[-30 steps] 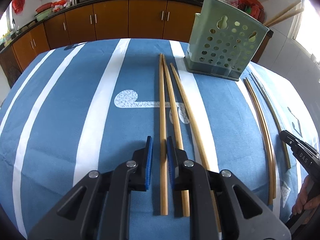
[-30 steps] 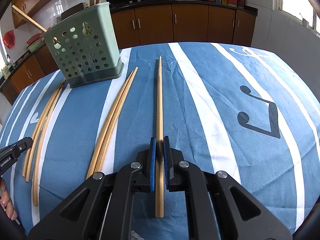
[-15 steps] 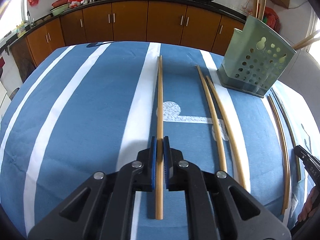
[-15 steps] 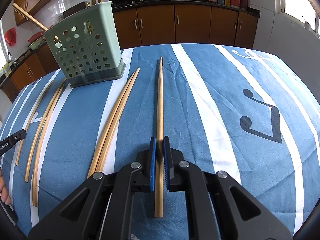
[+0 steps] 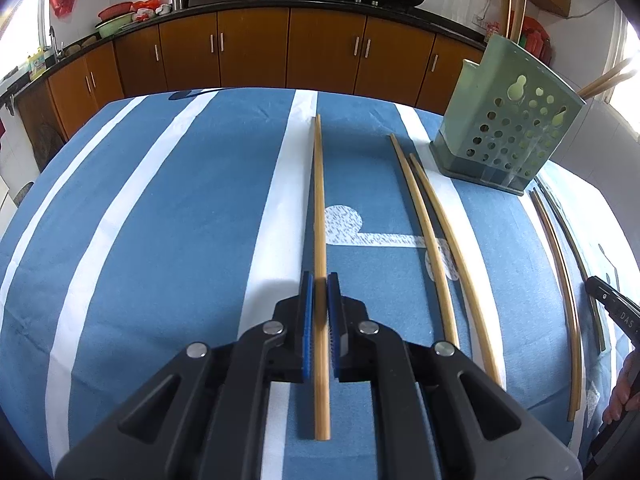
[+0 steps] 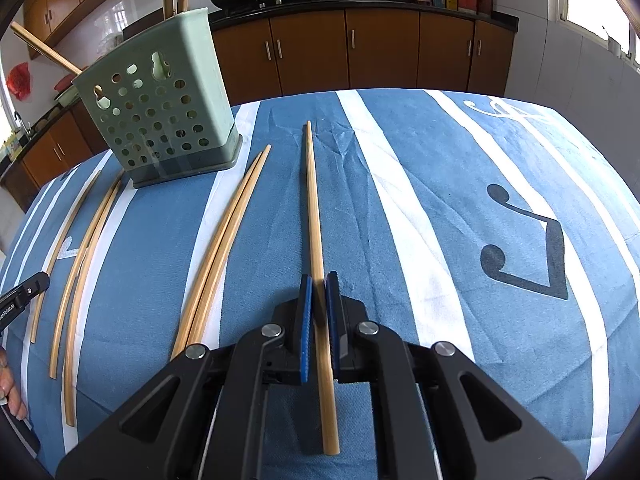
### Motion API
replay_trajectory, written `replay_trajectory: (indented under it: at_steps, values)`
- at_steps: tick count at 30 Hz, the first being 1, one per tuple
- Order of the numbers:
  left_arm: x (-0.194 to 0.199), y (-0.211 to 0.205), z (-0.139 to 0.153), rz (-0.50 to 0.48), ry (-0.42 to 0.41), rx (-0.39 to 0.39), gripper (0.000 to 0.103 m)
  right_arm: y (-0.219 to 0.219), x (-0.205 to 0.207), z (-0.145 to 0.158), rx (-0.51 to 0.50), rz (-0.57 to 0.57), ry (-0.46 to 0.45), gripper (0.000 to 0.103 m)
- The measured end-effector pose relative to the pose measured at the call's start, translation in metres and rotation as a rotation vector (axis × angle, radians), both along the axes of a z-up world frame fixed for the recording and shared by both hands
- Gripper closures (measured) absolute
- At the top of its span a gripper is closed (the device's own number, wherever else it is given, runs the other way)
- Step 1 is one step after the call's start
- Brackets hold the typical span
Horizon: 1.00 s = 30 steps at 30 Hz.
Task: Organize utensils
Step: 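Hold the grasped chopsticks closed in both tools above the table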
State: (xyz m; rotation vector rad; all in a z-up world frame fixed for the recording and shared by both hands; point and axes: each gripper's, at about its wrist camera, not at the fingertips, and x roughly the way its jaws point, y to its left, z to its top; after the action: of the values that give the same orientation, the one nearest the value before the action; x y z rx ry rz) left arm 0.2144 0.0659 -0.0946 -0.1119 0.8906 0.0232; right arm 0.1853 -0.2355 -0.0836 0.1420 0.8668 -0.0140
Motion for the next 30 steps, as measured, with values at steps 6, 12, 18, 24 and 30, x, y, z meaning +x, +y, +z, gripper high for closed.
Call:
replay_trajectory:
  at_steps: [6, 12, 18, 24, 30]
  values:
    - [0.0004, 0.0007, 0.0, 0.001, 0.0, -0.009, 0.094, -0.0026, -0.0006, -0.0005, 0.022, 0.001, -0.001, 0.094]
    - [0.0002, 0.0007, 0.0002, 0.001, 0.0, -0.009, 0.094, -0.0029, -0.0008, -0.0007, 0.03, 0.001, -0.002, 0.094]
    - [0.0003, 0.0013, 0.0, 0.001, 0.0, -0.017, 0.093, -0.0033, -0.0008, -0.0009, 0.03, 0.001, -0.003, 0.094]
    - [0.0003, 0.002, -0.0001, 0.001, -0.001, -0.027, 0.094, -0.0034, -0.0009, -0.001, 0.03, 0.001, -0.003, 0.094]
    - [-0.0002, 0.001, 0.0002, 0.0, 0.0, -0.02, 0.093, -0.0021, -0.0015, -0.0008, 0.018, 0.002, -0.002, 0.094]
